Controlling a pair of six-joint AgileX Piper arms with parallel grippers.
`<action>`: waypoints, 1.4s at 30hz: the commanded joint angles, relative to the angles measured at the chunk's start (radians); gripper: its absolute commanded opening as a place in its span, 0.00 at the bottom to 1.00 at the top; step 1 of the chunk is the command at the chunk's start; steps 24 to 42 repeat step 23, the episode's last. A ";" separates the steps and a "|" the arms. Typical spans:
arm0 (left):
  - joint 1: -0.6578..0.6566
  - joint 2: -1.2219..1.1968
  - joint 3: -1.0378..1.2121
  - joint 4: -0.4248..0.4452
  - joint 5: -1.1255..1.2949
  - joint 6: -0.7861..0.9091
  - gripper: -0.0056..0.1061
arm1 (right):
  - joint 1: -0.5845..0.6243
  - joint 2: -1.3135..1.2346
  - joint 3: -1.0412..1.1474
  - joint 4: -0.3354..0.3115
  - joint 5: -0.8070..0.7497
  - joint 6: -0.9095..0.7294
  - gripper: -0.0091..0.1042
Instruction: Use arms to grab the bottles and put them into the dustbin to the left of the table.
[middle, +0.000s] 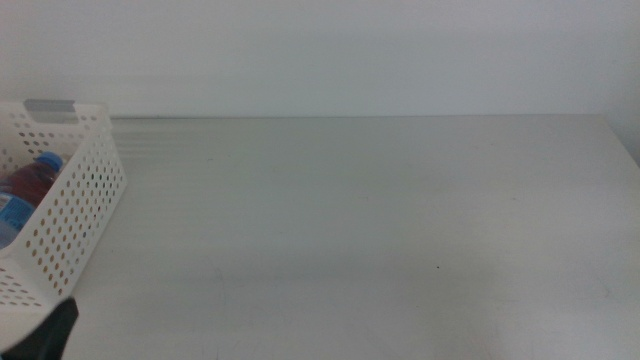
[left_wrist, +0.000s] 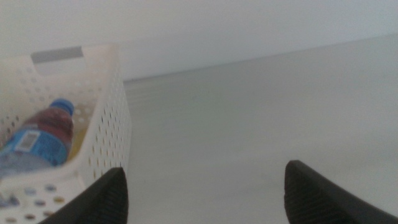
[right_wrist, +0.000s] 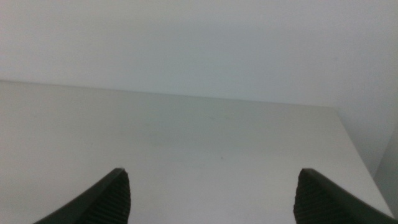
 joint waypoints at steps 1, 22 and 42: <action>0.001 -0.045 0.018 -0.003 -0.075 -0.012 0.75 | -0.008 -0.064 0.025 0.000 -0.078 -0.013 0.70; 0.175 -0.216 0.174 -0.022 -0.089 -0.012 0.75 | -0.014 -0.279 0.190 -0.005 -0.030 -0.013 0.70; 0.175 -0.216 0.174 -0.022 -0.088 -0.012 0.75 | -0.014 -0.279 0.190 0.000 -0.029 -0.013 0.70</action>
